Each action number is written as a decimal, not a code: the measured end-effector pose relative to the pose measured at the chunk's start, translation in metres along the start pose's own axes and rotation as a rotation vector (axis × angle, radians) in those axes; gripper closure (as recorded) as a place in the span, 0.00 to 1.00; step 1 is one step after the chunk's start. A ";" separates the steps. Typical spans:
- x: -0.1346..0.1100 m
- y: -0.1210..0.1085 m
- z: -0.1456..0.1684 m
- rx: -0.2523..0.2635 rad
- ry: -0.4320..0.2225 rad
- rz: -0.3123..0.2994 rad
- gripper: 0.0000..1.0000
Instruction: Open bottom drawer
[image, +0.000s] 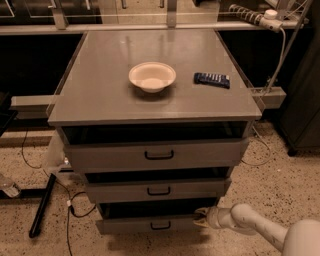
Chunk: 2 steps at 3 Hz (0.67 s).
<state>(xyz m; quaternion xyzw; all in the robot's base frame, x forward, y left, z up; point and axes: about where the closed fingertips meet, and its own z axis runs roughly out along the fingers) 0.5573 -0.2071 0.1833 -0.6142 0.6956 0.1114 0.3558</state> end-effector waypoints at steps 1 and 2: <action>0.004 0.016 -0.005 0.003 0.000 0.018 0.82; 0.000 0.015 -0.009 0.003 0.000 0.018 0.59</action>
Offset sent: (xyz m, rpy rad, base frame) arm -0.0166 -0.0028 -0.0048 0.0064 0.0079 -0.0148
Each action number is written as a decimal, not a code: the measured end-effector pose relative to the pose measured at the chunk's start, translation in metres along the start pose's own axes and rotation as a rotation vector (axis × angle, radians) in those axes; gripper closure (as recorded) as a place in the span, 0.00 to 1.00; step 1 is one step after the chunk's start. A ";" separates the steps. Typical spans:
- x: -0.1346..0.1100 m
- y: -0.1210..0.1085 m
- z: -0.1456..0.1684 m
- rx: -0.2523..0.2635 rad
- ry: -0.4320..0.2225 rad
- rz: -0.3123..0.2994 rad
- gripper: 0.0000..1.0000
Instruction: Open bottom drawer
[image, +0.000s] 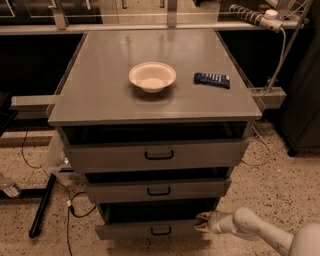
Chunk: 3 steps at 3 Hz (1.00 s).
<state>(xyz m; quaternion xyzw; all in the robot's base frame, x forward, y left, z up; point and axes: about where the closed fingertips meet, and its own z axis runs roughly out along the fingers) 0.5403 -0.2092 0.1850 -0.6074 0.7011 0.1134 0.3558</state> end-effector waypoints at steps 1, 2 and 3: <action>0.000 0.000 0.000 0.000 0.000 0.000 0.35; 0.007 0.003 0.004 -0.020 -0.002 0.023 0.12; 0.011 0.011 0.006 -0.041 -0.002 0.057 0.12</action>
Offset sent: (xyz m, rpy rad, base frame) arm -0.0111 -0.0232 -0.0775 0.0681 0.2001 -0.0268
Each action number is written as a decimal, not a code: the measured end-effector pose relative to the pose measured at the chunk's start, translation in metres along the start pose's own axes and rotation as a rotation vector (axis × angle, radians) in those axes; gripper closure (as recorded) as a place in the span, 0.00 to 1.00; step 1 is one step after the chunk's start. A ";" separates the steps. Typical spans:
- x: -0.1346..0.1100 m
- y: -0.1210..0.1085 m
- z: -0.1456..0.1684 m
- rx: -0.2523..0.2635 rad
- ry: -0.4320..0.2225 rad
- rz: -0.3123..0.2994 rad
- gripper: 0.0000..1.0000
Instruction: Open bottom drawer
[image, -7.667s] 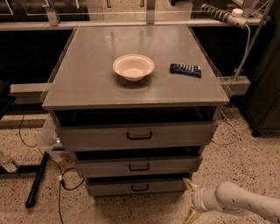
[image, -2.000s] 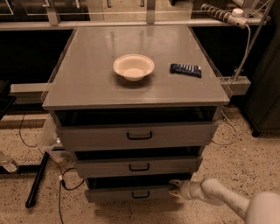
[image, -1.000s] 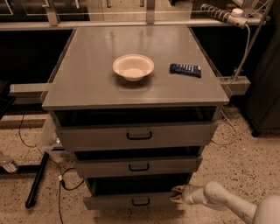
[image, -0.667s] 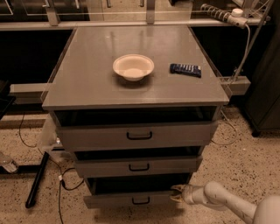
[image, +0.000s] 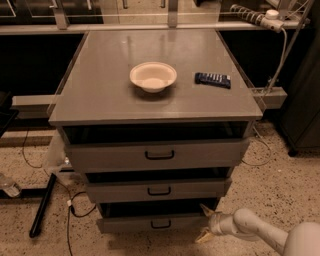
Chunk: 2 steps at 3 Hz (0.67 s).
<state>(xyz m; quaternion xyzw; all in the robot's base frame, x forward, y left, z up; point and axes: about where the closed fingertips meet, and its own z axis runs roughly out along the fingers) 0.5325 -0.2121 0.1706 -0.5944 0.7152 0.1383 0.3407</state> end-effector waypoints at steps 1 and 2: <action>0.002 0.002 -0.002 -0.007 -0.003 0.012 0.33; -0.002 0.001 -0.006 -0.007 -0.003 0.012 0.56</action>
Offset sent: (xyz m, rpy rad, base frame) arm -0.0912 -0.0660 -0.0990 0.1948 0.2717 -0.1016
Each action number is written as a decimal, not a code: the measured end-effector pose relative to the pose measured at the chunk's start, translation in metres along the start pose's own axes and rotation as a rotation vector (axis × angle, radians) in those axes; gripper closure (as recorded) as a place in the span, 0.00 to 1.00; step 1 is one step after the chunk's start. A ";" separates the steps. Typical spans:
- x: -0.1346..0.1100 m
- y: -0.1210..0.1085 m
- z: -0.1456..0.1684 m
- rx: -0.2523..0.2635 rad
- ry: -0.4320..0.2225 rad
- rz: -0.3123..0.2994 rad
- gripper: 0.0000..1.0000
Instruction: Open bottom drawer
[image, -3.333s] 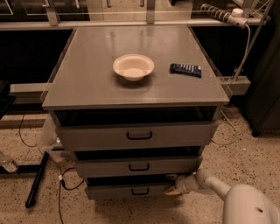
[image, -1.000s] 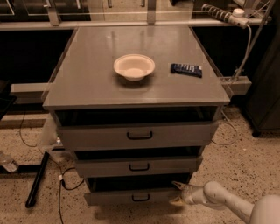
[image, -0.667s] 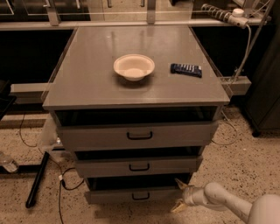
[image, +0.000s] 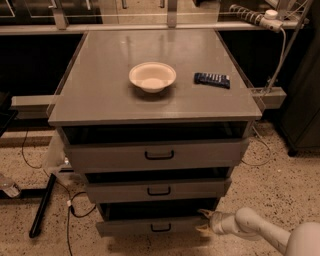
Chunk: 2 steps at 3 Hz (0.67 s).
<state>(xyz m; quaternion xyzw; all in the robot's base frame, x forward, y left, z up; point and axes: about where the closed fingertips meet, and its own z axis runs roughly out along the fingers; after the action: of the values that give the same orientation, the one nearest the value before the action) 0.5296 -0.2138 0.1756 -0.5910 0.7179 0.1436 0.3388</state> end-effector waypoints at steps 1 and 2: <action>-0.002 0.000 -0.006 0.001 -0.001 0.004 0.79; -0.005 0.001 -0.008 -0.002 -0.003 0.004 0.99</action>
Offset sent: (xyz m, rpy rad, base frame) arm -0.2550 -0.0614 -0.0364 0.1433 0.1700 0.0025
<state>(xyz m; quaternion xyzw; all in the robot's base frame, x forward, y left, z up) 0.5263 -0.2150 0.1845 -0.5897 0.7183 0.1458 0.3392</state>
